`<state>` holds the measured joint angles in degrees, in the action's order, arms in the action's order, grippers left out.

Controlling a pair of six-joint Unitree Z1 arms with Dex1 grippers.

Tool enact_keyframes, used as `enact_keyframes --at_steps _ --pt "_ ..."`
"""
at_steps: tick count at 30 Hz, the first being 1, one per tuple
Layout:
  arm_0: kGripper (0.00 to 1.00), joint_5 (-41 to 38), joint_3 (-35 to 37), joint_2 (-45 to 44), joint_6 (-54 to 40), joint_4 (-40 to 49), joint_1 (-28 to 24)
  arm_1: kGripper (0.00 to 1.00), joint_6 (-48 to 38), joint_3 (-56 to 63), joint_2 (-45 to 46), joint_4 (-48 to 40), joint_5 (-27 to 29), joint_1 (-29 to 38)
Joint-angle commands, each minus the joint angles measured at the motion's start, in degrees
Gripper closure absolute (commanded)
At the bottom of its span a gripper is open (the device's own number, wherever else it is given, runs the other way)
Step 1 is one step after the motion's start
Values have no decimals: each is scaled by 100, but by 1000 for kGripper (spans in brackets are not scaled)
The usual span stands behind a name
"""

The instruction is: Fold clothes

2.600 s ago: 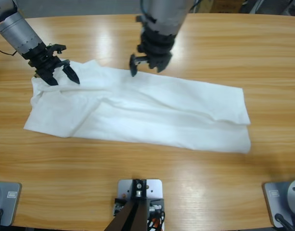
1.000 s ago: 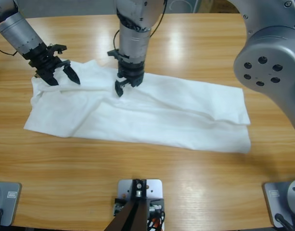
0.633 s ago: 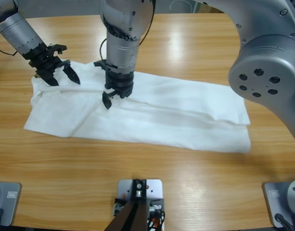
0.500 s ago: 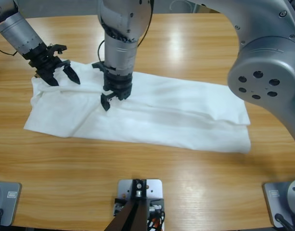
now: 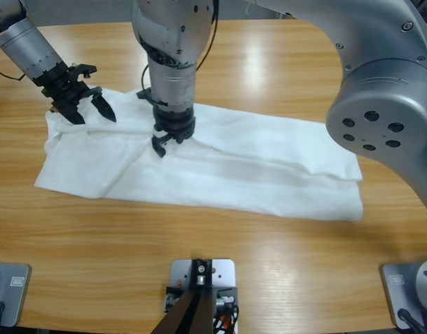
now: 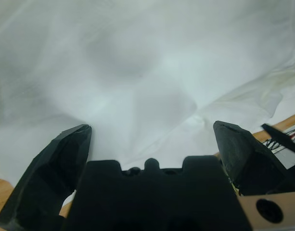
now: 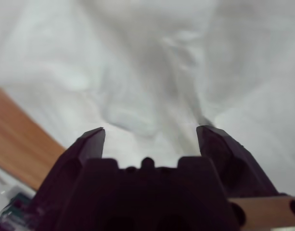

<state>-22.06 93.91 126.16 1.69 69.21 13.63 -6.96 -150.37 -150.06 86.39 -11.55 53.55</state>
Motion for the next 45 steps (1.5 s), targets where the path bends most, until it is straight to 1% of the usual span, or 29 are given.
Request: enact_keyframes --at_steps 1,3,8,13,15,16,17,20,24,34,41,44,45 --pt "4 88 -125 290 61 -66 44 211 780 -1794 281 598 583 328" --pt "4 88 -122 290 61 -66 44 211 986 -1785 346 598 590 421" --pt "4 88 -127 291 60 -66 51 207 1083 -1704 599 598 620 648" --pt "4 88 -129 286 60 -66 79 198 1179 -1625 680 598 1144 706" --pt "4 88 -136 286 60 -66 79 118 1179 -1608 583 591 1244 709" --pt "4 88 -136 286 60 -66 79 105 1192 -1609 529 590 1258 709" --pt "4 88 -136 288 58 -66 79 71 1209 -1613 473 588 1304 707" --pt "4 88 -132 328 51 -66 79 32 1322 -1627 277 590 1489 700" --pt "4 88 -120 402 51 -66 88 32 1367 -1697 74 581 1645 683" --pt "4 86 -74 524 45 -66 84 27 1357 -1778 -216 581 1489 656" --pt "4 86 -74 546 42 -66 88 28 1332 -1889 -343 581 1566 600" --pt "4 79 -66 562 42 -66 88 36 1311 -1891 -382 581 1541 586" --pt "4 79 -71 560 42 -66 88 59 1308 -1891 -392 581 1534 588"
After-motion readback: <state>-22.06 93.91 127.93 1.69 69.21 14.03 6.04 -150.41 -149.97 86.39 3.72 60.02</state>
